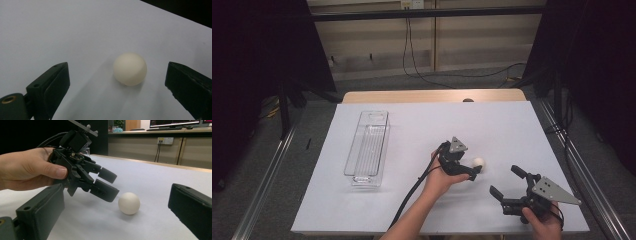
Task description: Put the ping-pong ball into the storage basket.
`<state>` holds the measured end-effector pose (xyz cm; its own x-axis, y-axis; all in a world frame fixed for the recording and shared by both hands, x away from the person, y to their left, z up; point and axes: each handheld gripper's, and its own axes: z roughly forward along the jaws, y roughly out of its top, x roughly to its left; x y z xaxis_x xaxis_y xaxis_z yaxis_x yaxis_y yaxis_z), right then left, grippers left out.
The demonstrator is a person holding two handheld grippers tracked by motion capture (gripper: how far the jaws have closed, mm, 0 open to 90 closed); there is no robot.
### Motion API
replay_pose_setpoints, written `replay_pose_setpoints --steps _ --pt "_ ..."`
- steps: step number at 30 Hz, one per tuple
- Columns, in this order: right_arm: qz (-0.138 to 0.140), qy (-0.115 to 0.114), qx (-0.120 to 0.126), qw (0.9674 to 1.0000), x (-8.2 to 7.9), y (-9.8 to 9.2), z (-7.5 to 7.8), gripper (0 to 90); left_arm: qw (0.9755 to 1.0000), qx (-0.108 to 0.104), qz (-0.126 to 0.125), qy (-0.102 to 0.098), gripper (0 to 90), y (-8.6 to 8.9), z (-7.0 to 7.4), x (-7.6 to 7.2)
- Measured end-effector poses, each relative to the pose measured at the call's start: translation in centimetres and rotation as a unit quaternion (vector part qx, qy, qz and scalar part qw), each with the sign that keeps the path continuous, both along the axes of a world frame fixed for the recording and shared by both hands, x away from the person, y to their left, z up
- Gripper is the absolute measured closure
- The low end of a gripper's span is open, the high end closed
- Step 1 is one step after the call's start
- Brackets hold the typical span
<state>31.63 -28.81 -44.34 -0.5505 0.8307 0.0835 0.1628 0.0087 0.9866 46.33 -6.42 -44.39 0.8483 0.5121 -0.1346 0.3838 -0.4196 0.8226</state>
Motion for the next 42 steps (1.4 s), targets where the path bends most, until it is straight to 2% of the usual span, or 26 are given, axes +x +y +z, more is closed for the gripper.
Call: replay_pose_setpoints --steps 2,3,8,12,16,18,20,21,22,32,37,41,42 --pt "0.000 -0.001 -0.001 1.0000 0.0 0.0 0.0 0.1 1.0000 -0.006 0.003 0.005 6.5 -0.2 0.0 0.1" --pt "-0.001 -0.001 0.001 1.0000 0.0 0.0 0.0 0.1 1.0000 -0.003 0.003 0.006 6.7 -0.2 0.1 0.1" --pt "-0.001 0.001 0.003 1.0000 0.0 0.0 0.0 0.1 1.0000 -0.003 -0.005 0.001 8.1 -0.6 0.1 0.2" --pt "-0.001 0.000 0.003 1.0000 0.0 0.0 0.0 0.1 1.0000 0.003 -0.002 0.003 8.7 -0.8 0.1 0.2" --pt "-0.001 0.000 0.003 1.0000 0.0 0.0 0.0 0.1 0.9999 -0.001 -0.010 0.001 10.6 -1.1 0.0 0.3" --pt "-0.001 0.000 0.003 1.0000 0.0 0.0 0.0 0.1 0.9999 0.010 -0.012 0.002 12.0 -1.1 0.0 0.3" --pt "-0.001 0.000 0.003 1.0000 0.0 0.0 0.0 0.1 0.9999 0.001 -0.013 0.008 12.8 -1.3 -0.1 0.3" --pt "-0.001 0.000 0.003 1.0000 0.0 0.0 0.0 0.1 0.9996 0.013 -0.024 0.004 13.9 -1.2 0.0 0.5" --pt "-0.002 0.000 0.004 1.0000 0.0 0.0 0.0 0.1 0.9998 0.005 -0.018 0.007 14.8 -1.4 -0.1 0.4" --pt "-0.004 0.000 0.004 1.0000 0.0 0.0 0.0 0.2 0.9989 0.019 -0.041 0.012 26.7 -1.7 -0.5 0.6" --pt "-0.004 0.000 0.005 1.0000 0.0 0.0 0.0 0.2 0.9990 0.014 -0.039 0.018 33.3 -1.9 -0.7 0.8" --pt "-0.003 -0.001 0.002 1.0000 0.0 -0.1 0.0 0.2 0.9982 0.028 -0.048 0.021 34.0 -2.2 -0.5 0.8" --pt "-0.004 0.000 0.005 1.0000 0.0 -0.1 0.0 0.2 0.9983 0.025 -0.050 0.018 34.0 -2.4 -0.6 0.9"
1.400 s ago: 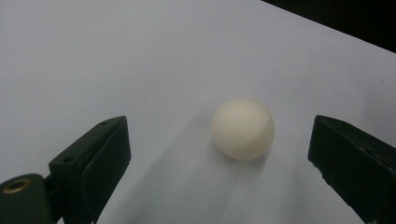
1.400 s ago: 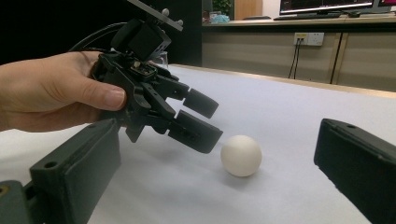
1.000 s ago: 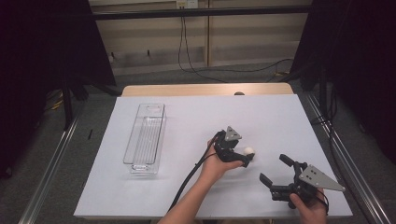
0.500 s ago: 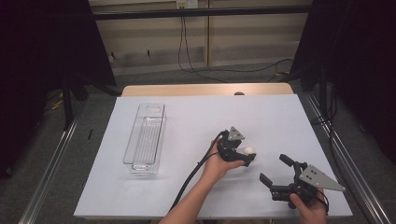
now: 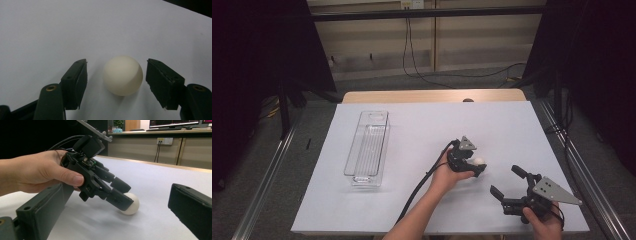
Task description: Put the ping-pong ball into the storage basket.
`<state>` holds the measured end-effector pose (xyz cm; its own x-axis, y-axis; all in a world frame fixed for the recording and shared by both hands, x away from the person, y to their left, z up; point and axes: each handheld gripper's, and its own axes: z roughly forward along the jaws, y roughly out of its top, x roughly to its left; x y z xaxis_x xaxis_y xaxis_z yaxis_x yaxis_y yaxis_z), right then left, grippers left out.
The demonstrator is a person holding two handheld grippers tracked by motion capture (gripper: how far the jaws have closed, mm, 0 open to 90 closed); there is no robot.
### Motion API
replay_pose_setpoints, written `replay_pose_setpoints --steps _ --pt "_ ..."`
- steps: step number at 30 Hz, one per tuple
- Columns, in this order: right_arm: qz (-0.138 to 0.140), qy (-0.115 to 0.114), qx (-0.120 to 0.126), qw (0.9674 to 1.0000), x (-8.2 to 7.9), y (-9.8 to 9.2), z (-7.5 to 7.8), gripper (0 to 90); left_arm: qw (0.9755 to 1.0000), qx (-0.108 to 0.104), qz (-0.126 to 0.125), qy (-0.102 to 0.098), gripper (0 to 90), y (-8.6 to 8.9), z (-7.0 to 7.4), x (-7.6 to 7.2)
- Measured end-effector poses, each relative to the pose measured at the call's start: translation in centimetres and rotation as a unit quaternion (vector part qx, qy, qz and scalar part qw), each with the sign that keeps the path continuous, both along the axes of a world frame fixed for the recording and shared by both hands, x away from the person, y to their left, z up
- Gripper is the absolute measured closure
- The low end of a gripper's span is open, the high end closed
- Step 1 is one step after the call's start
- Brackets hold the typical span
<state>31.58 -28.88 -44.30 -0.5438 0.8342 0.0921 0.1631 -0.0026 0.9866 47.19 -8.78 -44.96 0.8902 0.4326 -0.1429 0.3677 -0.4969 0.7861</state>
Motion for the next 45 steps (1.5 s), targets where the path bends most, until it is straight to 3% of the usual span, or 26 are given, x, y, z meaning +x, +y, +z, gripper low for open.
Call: replay_pose_setpoints --steps 14,20,28,34,36,42,43,45 --pt "0.002 0.000 0.000 1.0000 0.0 -0.1 0.0 0.2 0.9995 0.030 -0.013 0.003 43.3 -0.8 -0.3 0.1" --pt "0.002 0.001 -0.001 1.0000 0.0 -0.1 0.0 0.2 0.9995 0.025 -0.017 0.012 50.7 -0.8 -0.6 0.2" --pt "0.000 0.001 -0.001 1.0000 0.0 0.0 0.0 0.2 0.9992 0.033 -0.019 0.012 51.2 -0.4 -0.2 0.1" --pt "0.000 0.000 -0.001 1.0000 0.0 0.0 0.0 0.2 0.9996 0.017 -0.017 0.013 51.2 0.0 0.4 -0.1" --pt "0.000 0.000 -0.003 1.0000 0.0 0.0 0.0 0.2 0.9995 0.024 -0.018 0.013 51.2 0.3 0.7 -0.1" --pt "0.001 0.001 -0.004 1.0000 0.0 0.0 0.0 0.2 0.9995 0.021 -0.014 0.018 51.2 1.1 0.9 0.0" --pt "0.000 0.000 -0.003 1.0000 0.0 0.0 0.0 0.2 0.9997 0.010 -0.013 0.016 51.2 1.2 0.9 0.0" --pt "-0.001 0.000 -0.001 1.0000 0.0 0.0 0.0 0.2 0.9997 0.016 -0.009 0.018 51.2 1.5 1.1 -0.1"
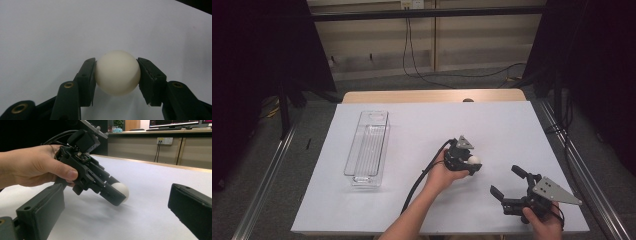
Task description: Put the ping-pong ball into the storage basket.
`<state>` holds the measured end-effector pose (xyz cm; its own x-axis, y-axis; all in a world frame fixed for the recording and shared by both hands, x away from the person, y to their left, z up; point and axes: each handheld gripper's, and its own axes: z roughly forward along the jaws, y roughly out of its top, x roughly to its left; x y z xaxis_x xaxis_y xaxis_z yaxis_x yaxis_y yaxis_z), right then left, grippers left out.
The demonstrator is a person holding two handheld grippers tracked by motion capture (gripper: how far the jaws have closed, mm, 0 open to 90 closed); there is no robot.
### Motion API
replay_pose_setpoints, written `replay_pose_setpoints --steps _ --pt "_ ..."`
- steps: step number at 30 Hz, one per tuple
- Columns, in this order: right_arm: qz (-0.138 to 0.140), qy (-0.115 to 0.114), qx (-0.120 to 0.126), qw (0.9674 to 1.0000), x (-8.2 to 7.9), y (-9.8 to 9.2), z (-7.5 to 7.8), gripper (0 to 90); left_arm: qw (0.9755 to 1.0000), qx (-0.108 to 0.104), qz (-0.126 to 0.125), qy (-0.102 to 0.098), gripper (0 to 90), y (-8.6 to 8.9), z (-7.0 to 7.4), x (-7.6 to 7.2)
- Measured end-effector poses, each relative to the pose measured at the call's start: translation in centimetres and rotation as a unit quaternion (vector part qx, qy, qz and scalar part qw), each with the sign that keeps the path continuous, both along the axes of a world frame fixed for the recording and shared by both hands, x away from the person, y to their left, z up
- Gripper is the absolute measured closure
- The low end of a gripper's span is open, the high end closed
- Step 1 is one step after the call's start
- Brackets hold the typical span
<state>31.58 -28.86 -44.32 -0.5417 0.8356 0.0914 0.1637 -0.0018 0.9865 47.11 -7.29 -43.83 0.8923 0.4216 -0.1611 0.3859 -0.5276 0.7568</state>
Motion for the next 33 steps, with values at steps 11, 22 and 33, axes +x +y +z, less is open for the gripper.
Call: replay_pose_setpoints --steps 11,22,33 --pt "0.007 -0.001 -0.007 1.0000 0.1 0.0 -0.1 0.2 0.9999 -0.006 0.008 0.002 51.2 1.3 0.7 0.0" --pt "0.007 0.000 -0.007 1.0000 0.1 0.0 -0.1 0.3 0.9999 -0.003 0.016 0.002 51.2 2.1 1.3 0.0" --pt "0.006 -0.001 -0.006 1.0000 0.1 0.0 -0.1 0.3 0.9997 -0.009 0.022 0.005 51.2 2.6 1.5 0.0"
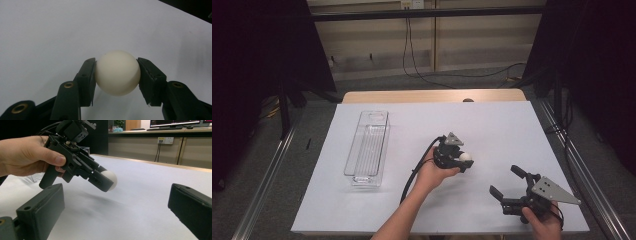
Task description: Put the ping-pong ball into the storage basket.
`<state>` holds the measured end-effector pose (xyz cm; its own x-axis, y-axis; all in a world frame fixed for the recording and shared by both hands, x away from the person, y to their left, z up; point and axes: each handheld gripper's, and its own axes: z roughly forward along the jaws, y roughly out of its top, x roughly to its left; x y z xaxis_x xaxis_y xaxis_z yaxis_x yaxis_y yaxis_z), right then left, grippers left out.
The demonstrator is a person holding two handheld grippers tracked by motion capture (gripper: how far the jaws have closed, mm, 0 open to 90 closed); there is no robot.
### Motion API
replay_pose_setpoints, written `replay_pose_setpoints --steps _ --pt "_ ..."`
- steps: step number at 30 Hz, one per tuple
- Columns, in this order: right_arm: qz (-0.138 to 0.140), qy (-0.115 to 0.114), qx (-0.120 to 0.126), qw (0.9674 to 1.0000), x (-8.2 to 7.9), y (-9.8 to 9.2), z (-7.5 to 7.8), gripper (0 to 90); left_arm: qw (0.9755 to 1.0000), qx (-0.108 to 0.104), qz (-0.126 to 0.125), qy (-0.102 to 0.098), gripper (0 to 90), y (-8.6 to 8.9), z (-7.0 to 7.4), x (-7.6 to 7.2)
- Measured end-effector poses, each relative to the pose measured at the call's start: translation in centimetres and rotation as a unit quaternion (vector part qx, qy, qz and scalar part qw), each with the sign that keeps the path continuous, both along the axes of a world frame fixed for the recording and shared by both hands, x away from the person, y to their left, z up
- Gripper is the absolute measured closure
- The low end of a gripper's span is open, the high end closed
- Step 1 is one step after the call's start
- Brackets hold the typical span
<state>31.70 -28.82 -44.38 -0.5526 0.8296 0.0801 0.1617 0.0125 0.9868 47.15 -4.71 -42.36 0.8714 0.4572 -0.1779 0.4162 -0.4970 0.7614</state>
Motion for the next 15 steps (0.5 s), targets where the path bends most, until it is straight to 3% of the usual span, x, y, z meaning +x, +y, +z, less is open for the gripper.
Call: replay_pose_setpoints --steps 1,8,12,15 --pt "0.000 0.001 0.001 1.0000 0.00 0.02 0.00 0.3 1.0000 -0.009 -0.001 0.001 51.2 0.05 -0.09 0.05" --pt "-0.001 0.001 0.001 1.0000 -0.04 -0.02 0.02 0.3 1.0000 0.005 0.000 0.003 51.2 0.49 0.28 0.02" --pt "-0.001 0.001 0.003 1.0000 -0.02 0.00 0.02 0.3 0.9999 -0.007 0.006 0.006 51.2 0.59 0.26 0.02" --pt "0.001 0.000 0.000 1.0000 -0.01 -0.05 0.01 0.3 1.0000 -0.003 0.006 0.004 51.2 0.80 0.36 0.08"
